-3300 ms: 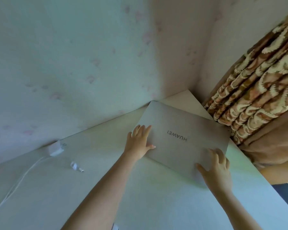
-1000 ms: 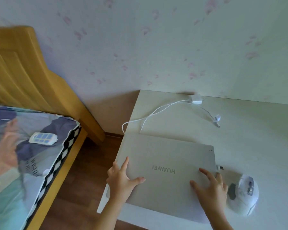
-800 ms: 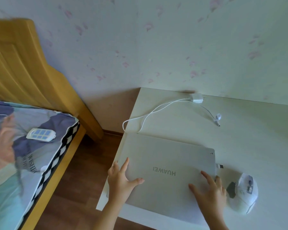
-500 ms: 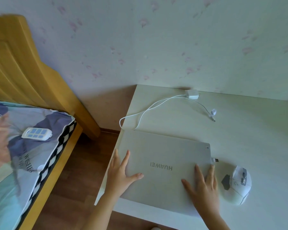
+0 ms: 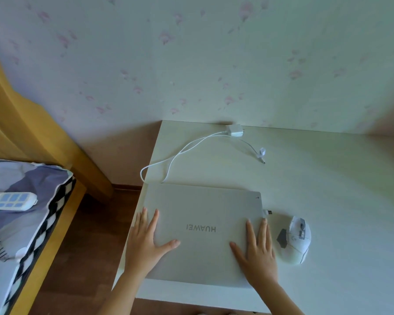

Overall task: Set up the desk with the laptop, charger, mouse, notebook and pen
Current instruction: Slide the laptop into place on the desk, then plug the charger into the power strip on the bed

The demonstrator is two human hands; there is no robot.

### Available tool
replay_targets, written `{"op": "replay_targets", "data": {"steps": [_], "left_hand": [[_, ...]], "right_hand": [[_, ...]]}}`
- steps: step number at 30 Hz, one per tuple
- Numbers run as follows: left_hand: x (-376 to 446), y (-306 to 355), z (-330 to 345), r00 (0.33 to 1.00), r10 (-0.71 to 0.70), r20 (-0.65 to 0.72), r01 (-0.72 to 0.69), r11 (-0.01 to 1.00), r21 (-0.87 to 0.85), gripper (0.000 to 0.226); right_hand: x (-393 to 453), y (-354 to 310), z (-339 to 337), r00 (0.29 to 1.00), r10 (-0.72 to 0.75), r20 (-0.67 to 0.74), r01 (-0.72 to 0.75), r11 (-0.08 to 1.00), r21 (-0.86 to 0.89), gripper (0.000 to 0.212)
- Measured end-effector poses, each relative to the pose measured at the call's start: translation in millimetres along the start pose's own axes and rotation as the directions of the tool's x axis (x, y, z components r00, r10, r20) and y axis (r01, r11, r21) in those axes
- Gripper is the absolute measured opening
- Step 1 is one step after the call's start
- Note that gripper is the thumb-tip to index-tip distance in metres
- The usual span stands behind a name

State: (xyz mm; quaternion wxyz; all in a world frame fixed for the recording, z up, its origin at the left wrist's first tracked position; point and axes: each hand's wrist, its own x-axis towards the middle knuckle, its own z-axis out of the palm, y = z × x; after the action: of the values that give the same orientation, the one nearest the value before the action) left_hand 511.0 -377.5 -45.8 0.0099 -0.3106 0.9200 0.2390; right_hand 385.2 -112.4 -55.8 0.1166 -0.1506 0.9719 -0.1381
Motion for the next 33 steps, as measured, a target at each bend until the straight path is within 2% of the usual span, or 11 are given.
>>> {"op": "replay_targets", "data": {"steps": [6,10,15,17,20,22,27,30,33], "left_hand": [[14,16,-4,0.995,-0.038,-0.091,0.051,0.989,0.142,0.108],[50,55,-3,0.995,0.055,-0.079,-0.038,0.978,0.205,0.101],[104,120,2,0.982,0.180,-0.064,-0.168,0.972,0.163,0.092],[125,142,5,0.974,0.220,-0.045,-0.211,0.966,0.151,0.088],[155,164,7,0.962,0.271,-0.023,-0.264,0.952,0.156,0.082],[173,176,6,0.949,0.313,-0.025,-0.305,0.939,0.159,0.076],[251,200,1,0.923,0.385,0.001,-0.384,0.919,0.089,0.059],[303,221,8,0.894,0.447,-0.030,-0.443,0.893,0.080,0.053],[345,245,27,0.858,0.513,-0.014,-0.509,0.854,0.102,0.052]], "right_hand": [[19,0,-19,1.000,0.017,-0.014,-0.016,0.997,0.071,0.112],[60,7,-45,0.997,-0.061,-0.039,0.062,0.997,0.034,0.114],[118,10,-74,0.994,-0.092,-0.064,0.095,0.995,0.042,0.109],[138,10,-80,0.992,-0.104,-0.066,0.106,0.994,0.030,0.102],[162,8,-86,0.995,-0.091,-0.049,0.092,0.996,0.015,0.075],[176,6,-88,0.996,-0.077,-0.038,0.078,0.997,0.021,0.064],[224,-1,-89,0.993,-0.021,-0.114,0.027,0.998,0.052,0.055],[255,-4,-87,0.986,0.038,-0.163,-0.025,0.997,0.078,0.049],[284,-9,-76,0.980,-0.002,-0.198,-0.002,1.000,-0.018,0.048]]}}
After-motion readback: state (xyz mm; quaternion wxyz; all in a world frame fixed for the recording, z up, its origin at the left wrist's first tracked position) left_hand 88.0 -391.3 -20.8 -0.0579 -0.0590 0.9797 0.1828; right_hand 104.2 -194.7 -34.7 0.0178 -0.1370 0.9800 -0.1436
